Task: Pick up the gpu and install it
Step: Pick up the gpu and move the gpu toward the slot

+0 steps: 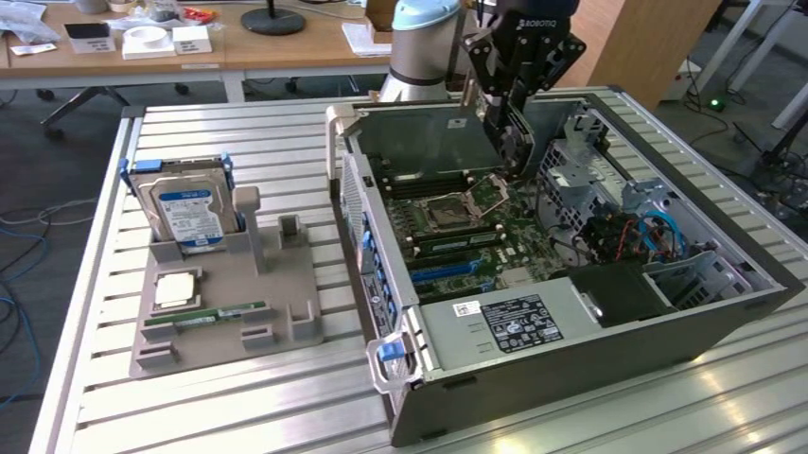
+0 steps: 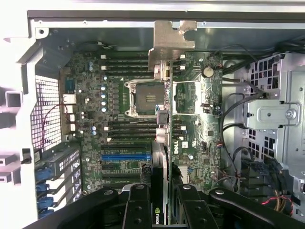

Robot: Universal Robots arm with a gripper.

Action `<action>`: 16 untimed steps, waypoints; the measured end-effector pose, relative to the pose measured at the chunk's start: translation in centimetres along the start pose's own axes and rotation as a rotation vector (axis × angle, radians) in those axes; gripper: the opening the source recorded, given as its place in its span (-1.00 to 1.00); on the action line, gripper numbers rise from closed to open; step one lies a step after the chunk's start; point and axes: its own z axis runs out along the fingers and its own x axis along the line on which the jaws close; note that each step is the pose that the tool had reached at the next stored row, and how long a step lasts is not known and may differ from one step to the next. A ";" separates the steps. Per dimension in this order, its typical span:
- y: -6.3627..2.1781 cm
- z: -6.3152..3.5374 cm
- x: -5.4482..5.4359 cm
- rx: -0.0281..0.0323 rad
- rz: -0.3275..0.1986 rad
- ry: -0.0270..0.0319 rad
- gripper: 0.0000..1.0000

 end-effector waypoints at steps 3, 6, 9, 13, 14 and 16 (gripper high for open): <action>0.02 0.01 -0.6 0.0000 0.000 0.0000 -0.47; 0.05 0.04 -1.3 0.0000 0.000 0.0000 -0.47; 0.07 0.05 -2.0 0.0000 0.000 0.0000 -0.47; 0.08 0.06 -2.1 0.0000 0.000 0.0000 -0.47; 0.08 0.06 -2.1 0.0000 0.000 0.0000 -0.47; 0.08 0.06 -2.1 0.0000 0.000 0.0000 -0.47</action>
